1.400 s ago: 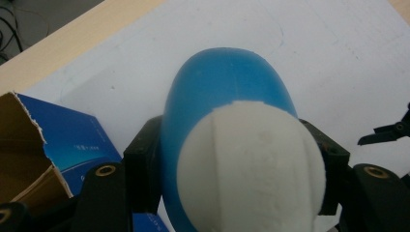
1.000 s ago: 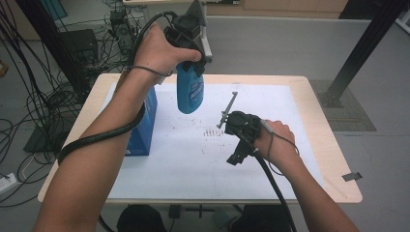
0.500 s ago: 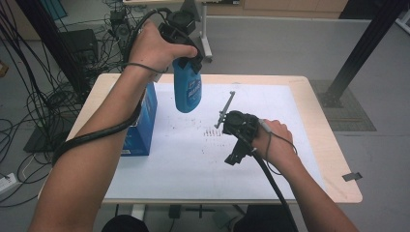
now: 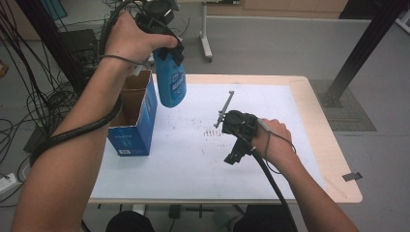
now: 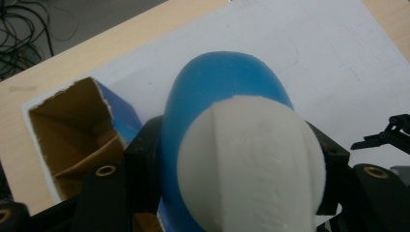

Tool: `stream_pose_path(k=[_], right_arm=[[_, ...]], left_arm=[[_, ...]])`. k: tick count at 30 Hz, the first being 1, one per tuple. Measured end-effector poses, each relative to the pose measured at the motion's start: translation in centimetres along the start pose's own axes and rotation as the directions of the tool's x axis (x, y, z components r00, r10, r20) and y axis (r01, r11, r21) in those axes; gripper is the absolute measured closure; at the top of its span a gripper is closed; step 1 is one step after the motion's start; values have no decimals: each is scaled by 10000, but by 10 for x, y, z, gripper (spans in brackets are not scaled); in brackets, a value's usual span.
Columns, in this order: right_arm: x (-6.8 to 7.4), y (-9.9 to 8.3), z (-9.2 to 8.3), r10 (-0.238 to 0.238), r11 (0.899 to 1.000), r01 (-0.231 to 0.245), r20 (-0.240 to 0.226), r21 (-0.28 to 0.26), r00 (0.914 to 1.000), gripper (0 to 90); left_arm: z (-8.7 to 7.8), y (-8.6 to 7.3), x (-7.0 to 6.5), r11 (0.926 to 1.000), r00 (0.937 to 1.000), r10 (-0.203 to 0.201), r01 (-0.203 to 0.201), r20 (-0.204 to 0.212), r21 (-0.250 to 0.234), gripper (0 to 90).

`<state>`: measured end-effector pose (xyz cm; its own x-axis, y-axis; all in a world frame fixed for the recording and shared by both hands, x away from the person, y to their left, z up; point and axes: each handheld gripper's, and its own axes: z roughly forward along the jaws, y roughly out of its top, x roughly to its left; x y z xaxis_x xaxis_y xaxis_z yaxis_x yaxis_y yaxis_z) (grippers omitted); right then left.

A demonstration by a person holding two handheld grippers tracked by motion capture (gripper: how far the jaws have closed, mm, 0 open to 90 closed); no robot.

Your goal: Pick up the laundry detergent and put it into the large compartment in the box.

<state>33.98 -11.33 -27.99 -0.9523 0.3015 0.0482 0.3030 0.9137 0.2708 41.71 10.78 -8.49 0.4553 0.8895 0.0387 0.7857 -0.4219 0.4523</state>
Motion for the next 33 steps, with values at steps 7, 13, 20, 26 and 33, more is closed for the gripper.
stream_pose_path(k=[7,13,20,26,33], right_arm=[[-1,-1,0,5,10000,-5,7,23,10000,38],[0,0,1,-11,10000,11,-62,-12,10000,38],[0,4,4,-92,10000,92,-90,12,9999,38],[-1,4,5,-113,9999,113,-107,23,9999,37],[-3,3,5,-83,10000,82,-118,-51,9999,37]], left_arm=[[-7,-11,27,9982,9976,-582,586,-382,93,379],[-11,-20,52,9916,9898,-1274,1284,-644,118,379],[-14,-29,75,9796,9753,-1983,2004,-971,128,379],[-19,-35,90,9704,9642,-2383,2412,-1163,110,379],[-21,-40,103,9611,9537,-2720,2758,-1287,122,379]])
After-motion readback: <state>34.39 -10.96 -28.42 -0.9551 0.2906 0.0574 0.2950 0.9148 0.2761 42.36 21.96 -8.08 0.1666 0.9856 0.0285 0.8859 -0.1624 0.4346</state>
